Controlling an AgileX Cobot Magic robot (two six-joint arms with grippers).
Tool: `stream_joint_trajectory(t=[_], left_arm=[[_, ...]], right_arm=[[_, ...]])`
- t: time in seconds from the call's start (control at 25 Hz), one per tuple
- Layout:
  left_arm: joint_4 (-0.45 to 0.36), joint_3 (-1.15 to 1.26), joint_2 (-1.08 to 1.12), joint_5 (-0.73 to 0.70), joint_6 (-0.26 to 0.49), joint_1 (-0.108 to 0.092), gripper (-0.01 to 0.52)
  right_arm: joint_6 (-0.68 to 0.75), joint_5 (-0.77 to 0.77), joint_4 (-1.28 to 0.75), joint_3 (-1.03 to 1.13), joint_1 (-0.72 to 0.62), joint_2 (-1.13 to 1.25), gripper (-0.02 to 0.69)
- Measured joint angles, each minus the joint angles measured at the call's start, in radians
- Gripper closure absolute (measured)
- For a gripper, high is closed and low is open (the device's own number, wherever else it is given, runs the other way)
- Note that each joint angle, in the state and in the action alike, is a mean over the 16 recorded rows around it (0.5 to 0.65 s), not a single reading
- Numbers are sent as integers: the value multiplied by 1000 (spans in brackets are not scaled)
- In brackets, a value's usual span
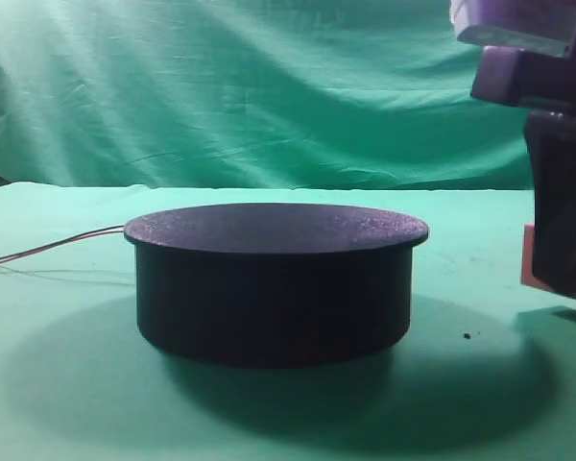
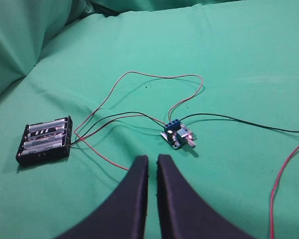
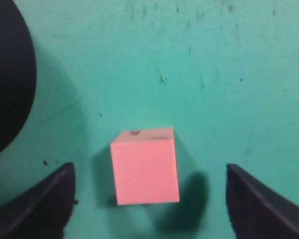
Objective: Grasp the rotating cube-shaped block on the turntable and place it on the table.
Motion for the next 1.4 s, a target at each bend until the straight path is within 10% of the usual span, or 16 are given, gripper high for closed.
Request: stream_joint_trajectory(t=[0.6,1.4], left_arm=[[0,0,0,0,0,0,514],[0,0,0,0,0,0,514]], right_arm=[[60,142,-48,26,0,-474,649],[-267,-110,52,203,-66,-706,630]])
